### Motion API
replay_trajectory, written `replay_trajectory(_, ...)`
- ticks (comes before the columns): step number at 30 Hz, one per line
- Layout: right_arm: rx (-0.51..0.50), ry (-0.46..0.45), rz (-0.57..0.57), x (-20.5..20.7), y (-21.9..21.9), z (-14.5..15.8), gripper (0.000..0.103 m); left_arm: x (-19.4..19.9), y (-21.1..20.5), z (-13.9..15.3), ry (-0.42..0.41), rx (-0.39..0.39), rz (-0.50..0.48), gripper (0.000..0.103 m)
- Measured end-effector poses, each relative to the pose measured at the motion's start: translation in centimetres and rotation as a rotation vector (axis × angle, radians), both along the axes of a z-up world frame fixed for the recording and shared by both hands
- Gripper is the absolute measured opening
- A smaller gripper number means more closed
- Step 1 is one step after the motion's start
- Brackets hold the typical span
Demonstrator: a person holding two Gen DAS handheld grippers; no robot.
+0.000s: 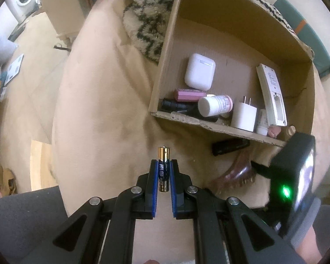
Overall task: Organize rigid objects
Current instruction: 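Grasp the AA battery with the left gripper while the right gripper grasps the pink comb, then lower the battery and pink comb into the box and open both grippers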
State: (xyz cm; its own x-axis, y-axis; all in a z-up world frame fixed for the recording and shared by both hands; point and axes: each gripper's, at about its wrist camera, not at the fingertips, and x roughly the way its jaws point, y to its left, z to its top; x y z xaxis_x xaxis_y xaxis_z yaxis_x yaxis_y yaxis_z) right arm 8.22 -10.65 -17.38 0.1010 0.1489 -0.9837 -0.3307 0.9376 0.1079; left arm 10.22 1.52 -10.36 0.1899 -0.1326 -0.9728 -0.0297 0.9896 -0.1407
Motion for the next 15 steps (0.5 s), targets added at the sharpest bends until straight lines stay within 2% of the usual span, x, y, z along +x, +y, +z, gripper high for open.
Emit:
replay_trajectory(8, 0.154, -0.084, -0.054, -2.1, -2.0, 5.6, 0.103, -0.3, 0.3, -0.5, -0.013, 0.031, 0.023, 0.009)
replay_trajectory(12, 0.237, -0.196, -0.103, -3.3, -4.0, 9.7, 0.103, -0.7, 0.2, 0.1, -0.047, 0.046, 0.024, 0.009)
replay_trajectory(15, 0.311, -0.282, -0.138, -2.6, -5.7, 12.8, 0.103, -1.0, 0.0, 1.4, -0.092, 0.055, 0.011, 0.009)
